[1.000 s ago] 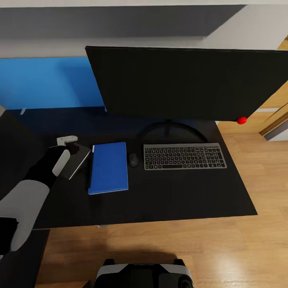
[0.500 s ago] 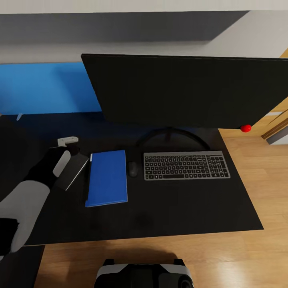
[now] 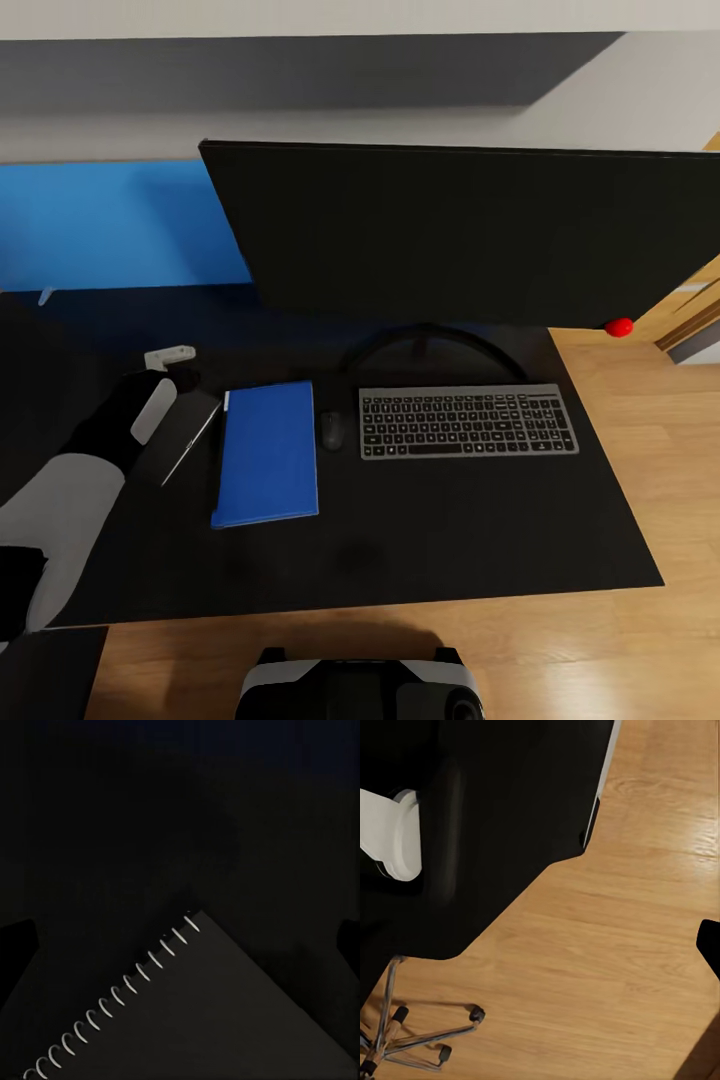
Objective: In the bedroom, organize the workspace by keeping the computer under the desk, ensuring the monitor is on the desk, placing the keyboard on the desk next to the monitor, placing the mouse on the desk next to the keyboard, moving the folder from the swivel chair onto the desk next to the mouse, stacking the notebook on top of the folder with the pen on top of the notebook, and positioning the swivel chair next to the desk.
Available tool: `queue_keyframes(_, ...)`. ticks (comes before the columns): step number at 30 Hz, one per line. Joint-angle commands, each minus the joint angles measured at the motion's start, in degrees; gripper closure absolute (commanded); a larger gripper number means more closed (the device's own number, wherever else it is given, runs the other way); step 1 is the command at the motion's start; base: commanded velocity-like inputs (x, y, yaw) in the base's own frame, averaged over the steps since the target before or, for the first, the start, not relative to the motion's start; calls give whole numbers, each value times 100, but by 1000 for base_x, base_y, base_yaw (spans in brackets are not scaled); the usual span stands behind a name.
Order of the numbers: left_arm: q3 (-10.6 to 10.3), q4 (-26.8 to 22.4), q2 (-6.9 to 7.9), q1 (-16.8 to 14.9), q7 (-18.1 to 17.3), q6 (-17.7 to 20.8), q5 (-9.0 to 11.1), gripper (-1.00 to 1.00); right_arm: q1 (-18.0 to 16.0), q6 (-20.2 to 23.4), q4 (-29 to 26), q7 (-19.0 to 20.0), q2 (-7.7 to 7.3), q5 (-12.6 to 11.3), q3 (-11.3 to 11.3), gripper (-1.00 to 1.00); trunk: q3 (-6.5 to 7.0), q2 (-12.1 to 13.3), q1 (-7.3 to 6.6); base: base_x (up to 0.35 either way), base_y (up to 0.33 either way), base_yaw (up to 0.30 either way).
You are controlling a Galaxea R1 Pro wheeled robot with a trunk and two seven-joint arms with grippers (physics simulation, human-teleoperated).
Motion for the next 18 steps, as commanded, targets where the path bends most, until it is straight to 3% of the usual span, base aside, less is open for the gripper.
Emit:
queue_keyframes(1,-39,-9,9,0,60,11,65,-100,2,-9,-7,9,-6,-46,18,-100,-7,-9,5,137,0,0)
queue_keyframes(11,-36,23,6,5,23,17,92,-100,2,-14,-9,9,-2,-48,18,-100,-7,-9,5,35,0,0)
queue_keyframes(18,-32,299,9,4,-25,-21,105,-100,2,-22,-14,9,-14,-54,18,-100,-7,-9,5,2,0,0)
